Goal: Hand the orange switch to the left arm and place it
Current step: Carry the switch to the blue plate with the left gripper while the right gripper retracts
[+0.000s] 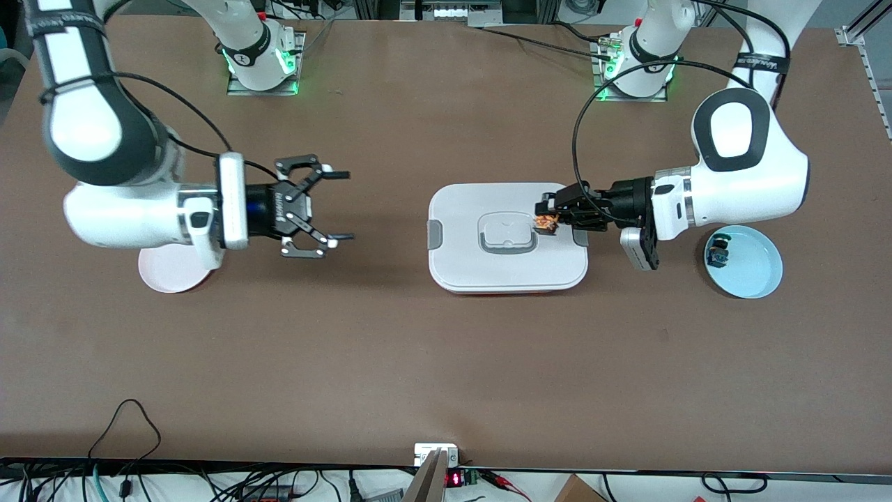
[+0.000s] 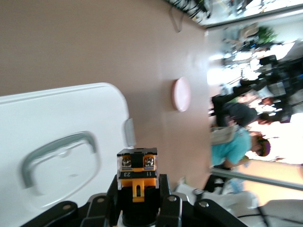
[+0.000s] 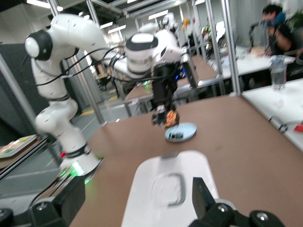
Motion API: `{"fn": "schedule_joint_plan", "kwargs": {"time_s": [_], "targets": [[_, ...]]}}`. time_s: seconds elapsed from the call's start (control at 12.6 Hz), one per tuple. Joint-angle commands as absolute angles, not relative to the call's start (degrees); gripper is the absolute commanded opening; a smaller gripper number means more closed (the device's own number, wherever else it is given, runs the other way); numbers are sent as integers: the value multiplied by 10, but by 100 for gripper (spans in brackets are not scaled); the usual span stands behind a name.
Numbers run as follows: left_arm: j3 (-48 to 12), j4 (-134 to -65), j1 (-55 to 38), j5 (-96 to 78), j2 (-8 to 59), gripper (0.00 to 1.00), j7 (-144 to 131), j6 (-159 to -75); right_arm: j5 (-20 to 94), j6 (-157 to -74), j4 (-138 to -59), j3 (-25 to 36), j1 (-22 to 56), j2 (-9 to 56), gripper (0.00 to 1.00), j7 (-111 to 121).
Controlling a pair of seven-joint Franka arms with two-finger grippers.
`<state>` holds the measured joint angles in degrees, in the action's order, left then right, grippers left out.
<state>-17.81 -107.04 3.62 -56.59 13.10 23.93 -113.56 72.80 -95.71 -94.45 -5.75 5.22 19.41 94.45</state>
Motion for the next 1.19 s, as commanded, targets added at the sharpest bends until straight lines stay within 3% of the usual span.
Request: {"fn": "schedule_joint_plan", "kwargs": {"time_s": [0.0, 0.48, 1.11], "targets": [[-181, -1059, 50, -454, 127, 14, 242, -1126, 631, -889, -955, 1, 52, 144, 100, 851], [-180, -1040, 103, -147, 134, 14, 358, -1049, 361, -823, -955, 90, 53, 77, 100, 714], [-179, -1052, 206, 108, 170, 14, 608, -1039, 57, -824, -950, 87, 110, -4, 100, 341]]}}
